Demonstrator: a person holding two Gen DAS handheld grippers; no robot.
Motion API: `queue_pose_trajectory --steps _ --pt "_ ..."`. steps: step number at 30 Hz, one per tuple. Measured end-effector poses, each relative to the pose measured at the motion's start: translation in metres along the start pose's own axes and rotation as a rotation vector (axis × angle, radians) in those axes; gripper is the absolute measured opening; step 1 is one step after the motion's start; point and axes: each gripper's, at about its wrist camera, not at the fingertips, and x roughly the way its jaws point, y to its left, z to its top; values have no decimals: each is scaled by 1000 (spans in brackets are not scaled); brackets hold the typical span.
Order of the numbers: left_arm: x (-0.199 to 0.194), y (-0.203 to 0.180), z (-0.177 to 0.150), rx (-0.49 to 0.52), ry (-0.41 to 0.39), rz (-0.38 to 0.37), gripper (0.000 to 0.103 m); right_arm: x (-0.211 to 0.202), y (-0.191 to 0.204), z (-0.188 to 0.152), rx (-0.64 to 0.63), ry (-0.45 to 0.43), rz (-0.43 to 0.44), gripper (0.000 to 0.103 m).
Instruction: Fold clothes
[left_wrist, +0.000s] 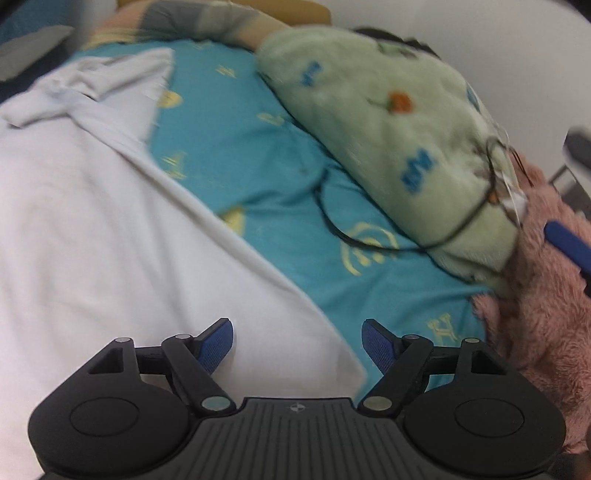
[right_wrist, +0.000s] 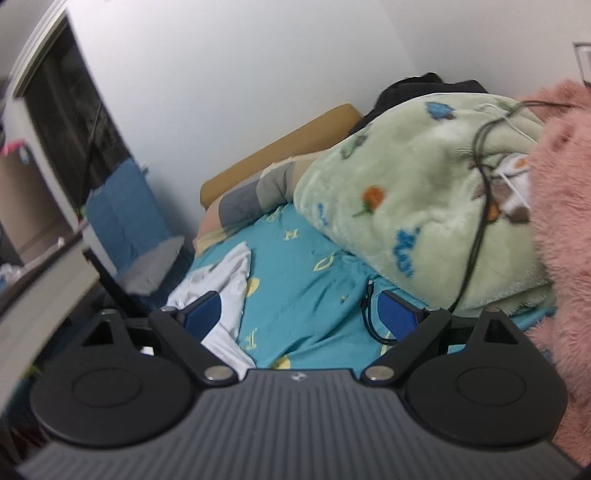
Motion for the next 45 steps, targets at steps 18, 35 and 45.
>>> queue_pose_trajectory --steps 18,35,45 --pt "49 -31 -2 87 -31 289 4 1 -23 -5 87 -35 -74 93" --pt "-190 125 -10 -369 -123 -54 2 8 1 -25 -22 -6 -72 93" --pt "-200 203 -38 -516 -22 141 1 59 42 -75 -1 403 215 93"
